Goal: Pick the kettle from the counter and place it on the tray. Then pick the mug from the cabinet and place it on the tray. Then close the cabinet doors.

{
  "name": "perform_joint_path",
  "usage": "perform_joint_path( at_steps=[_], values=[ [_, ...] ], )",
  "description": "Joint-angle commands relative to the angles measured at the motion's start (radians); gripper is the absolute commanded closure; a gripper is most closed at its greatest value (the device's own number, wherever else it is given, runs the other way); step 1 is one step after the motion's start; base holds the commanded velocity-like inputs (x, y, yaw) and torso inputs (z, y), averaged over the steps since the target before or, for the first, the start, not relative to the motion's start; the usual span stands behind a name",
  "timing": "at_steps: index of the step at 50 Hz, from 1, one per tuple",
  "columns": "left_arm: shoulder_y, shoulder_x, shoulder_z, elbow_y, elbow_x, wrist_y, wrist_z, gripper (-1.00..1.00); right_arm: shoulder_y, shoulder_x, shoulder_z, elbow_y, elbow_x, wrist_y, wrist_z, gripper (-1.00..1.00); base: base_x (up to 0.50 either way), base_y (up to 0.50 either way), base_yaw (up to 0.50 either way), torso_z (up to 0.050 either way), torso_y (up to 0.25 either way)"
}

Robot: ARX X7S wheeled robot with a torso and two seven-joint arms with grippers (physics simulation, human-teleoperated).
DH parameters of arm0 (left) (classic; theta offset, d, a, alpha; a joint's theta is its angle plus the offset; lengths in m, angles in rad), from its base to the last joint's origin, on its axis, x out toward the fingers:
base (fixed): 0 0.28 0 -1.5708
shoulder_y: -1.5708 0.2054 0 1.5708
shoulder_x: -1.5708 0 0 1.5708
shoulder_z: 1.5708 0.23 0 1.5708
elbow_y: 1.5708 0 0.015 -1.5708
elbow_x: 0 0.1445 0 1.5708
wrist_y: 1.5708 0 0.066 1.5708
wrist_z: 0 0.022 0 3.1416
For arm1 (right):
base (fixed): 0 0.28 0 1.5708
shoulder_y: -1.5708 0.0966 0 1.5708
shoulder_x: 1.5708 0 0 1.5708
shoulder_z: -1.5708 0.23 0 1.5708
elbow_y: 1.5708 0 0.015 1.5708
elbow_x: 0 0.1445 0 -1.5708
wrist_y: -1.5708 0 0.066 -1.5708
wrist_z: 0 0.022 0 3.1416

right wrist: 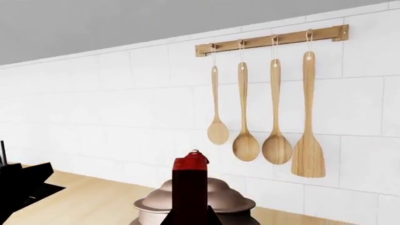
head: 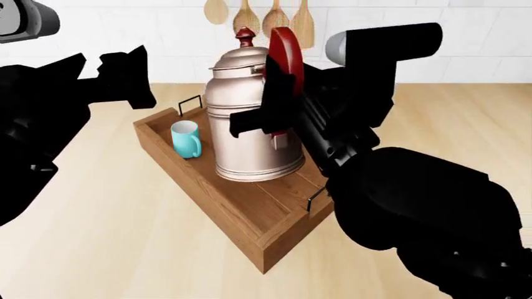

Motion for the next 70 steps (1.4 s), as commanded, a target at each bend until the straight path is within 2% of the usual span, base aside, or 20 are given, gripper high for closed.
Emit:
perform_joint_path(
  at_steps=[1, 28, 29, 54, 70],
  values=[
    [0.005, -0.002, 0.004, -0.001, 0.002, 0.008, 0.002, -1.0, -0.037, 0.012, 0.001, -0.003, -0.043, -0.02, -0.023, 1.0, 0.0, 0.0, 0.0, 0.0, 0.0],
    [0.006, -0.007, 0.018, -0.014, 0.008, 0.023, 0.007, -1.0, -0.089, 0.04, 0.0, -0.025, -0.041, -0.04, -0.026, 1.0, 0.0, 0.0, 0.0, 0.0, 0.0],
    [0.002, -0.007, 0.018, -0.016, 0.005, 0.021, 0.004, -1.0, -0.09, 0.04, 0.0, -0.025, -0.041, -0.041, -0.026, -1.0, 0.0, 0.0, 0.0, 0.0, 0.0],
    [0.023, -0.01, 0.022, -0.014, 0.009, 0.041, 0.008, -1.0, -0.021, 0.092, 0.063, -0.182, 0.087, -0.005, 0.09, -1.0, 0.0, 0.0, 0.0, 0.0, 0.0],
    [-0.004, -0.014, 0.011, 0.006, -0.05, 0.025, -0.033, -1.0, 0.182, 0.194, 0.161, -0.303, 0.314, 0.05, 0.28, -1.0, 0.0, 0.0, 0.0, 0.0, 0.0]
  ],
)
